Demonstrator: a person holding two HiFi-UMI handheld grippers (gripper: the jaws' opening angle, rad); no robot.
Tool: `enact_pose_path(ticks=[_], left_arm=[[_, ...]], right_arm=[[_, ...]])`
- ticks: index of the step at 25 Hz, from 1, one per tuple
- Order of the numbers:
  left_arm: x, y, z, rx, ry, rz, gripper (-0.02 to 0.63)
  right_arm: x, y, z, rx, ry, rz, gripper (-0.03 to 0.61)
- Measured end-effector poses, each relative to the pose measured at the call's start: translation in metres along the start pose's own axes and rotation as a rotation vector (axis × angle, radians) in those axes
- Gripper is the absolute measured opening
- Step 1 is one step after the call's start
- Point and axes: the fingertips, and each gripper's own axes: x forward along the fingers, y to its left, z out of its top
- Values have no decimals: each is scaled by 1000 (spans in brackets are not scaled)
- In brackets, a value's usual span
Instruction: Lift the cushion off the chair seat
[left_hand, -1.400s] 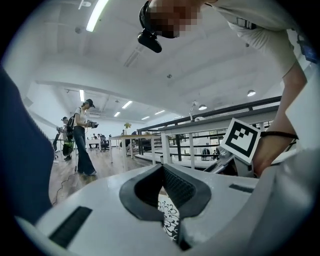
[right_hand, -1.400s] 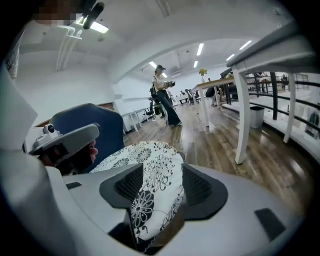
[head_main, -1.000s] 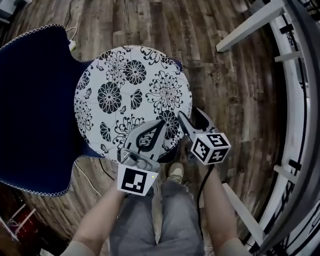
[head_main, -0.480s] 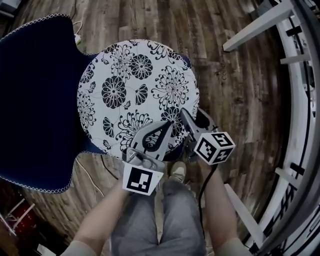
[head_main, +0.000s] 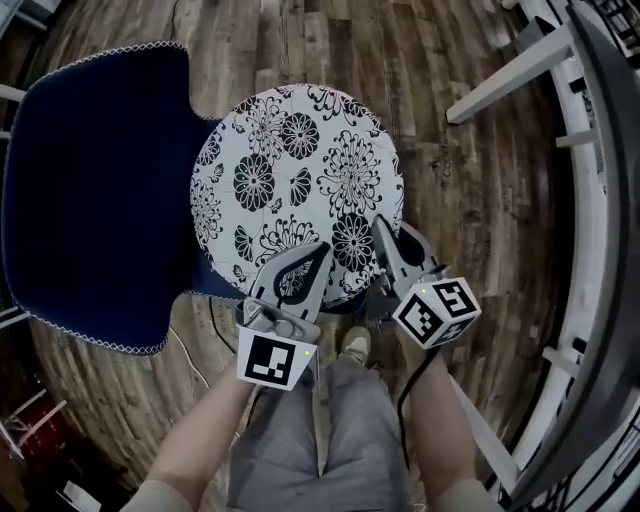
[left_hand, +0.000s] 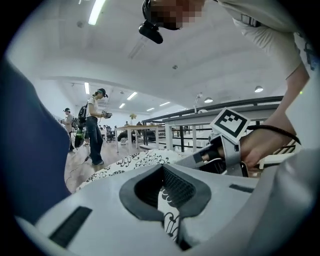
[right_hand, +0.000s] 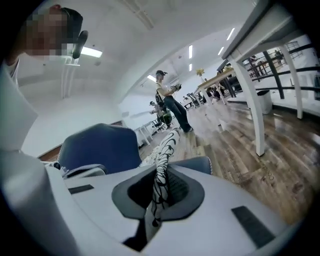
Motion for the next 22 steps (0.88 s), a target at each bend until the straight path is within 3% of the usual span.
enact_pose_path(ticks=[6,11,17,22], left_arm=[[-27,35,78,22,13,79,5],[-69,59,172,69,-47,133,5],[-151,79,287,115,-107,191,5],[-209,93,388,90,-198,231,5]], right_arm=[[-17,56,103,-112,-53,63,8],[-47,122,194,-194,-112,119,8],[-117,221,286,-263,-183,151,8],[-189,298,375,-371,-279,170,8]])
